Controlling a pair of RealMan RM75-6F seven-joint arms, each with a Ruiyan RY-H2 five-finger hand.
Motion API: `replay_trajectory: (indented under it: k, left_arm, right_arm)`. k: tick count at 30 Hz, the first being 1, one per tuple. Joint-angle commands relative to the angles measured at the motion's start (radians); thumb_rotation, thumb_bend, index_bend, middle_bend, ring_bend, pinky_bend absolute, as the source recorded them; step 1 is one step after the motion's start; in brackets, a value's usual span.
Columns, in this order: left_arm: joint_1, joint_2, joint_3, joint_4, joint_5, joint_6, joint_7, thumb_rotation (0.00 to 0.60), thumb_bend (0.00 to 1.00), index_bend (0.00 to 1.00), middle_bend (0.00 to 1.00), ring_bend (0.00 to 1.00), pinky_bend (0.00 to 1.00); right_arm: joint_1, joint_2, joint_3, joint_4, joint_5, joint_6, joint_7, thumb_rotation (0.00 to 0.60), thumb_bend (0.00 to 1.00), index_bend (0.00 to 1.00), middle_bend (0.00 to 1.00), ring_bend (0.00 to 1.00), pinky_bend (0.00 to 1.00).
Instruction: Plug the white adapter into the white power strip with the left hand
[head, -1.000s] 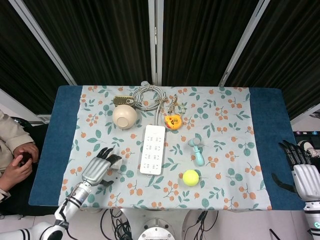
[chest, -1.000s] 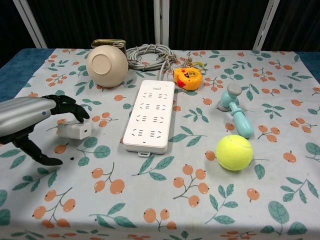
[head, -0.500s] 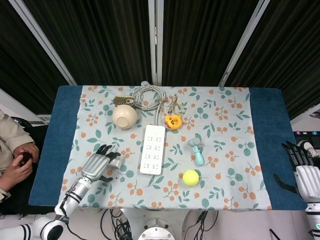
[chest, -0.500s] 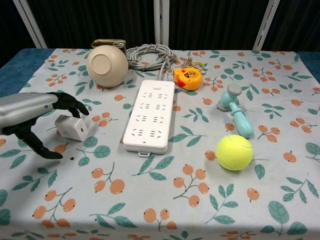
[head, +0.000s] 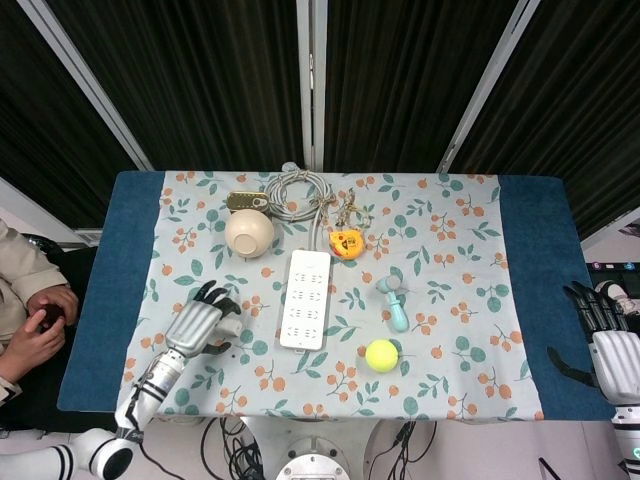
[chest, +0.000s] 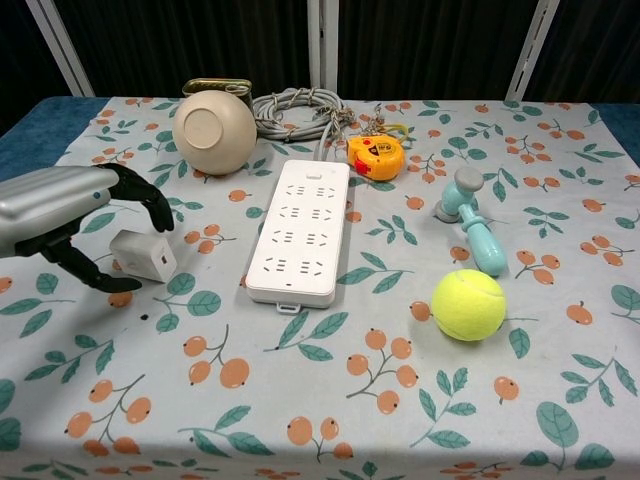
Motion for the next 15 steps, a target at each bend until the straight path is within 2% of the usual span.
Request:
replay_trajectory:
  k: [1,5,9,15]
  left_arm:
    - [-0.011,-0.006,-0.004,-0.028,-0.036,-0.017,0.084,0.600,0.19,0.37,0.34,0.14,0.08]
    - [-0.018,-0.009,-0.008,-0.059,-0.078,-0.023,0.203,0.600,0.24,0.37,0.34,0.14,0.08]
    - [-0.025,-0.006,-0.017,-0.113,-0.165,-0.033,0.346,0.600,0.25,0.37,0.35,0.14,0.08]
    - [-0.034,-0.021,-0.018,-0.152,-0.227,-0.009,0.476,0.600,0.26,0.38,0.37,0.17,0.09]
  right_arm:
    - [0.000,0.000,0.000,0.000,0.000,-0.001,0.000,0.600,0.21,0.00,0.00,0.00,0.00]
    - [-0.001,0.001,0.000,0.000,0.001,0.000,0.000,0.600,0.21,0.00,0.00,0.00,0.00]
    - [-0.002,0.000,0.000,0.001,0.003,-0.001,0.002,0.600,0.21,0.00,0.00,0.00,0.00]
    - [-0.002,-0.001,0.000,0.004,0.005,-0.004,0.004,0.600,0.21,0.00,0.00,0.00,0.00]
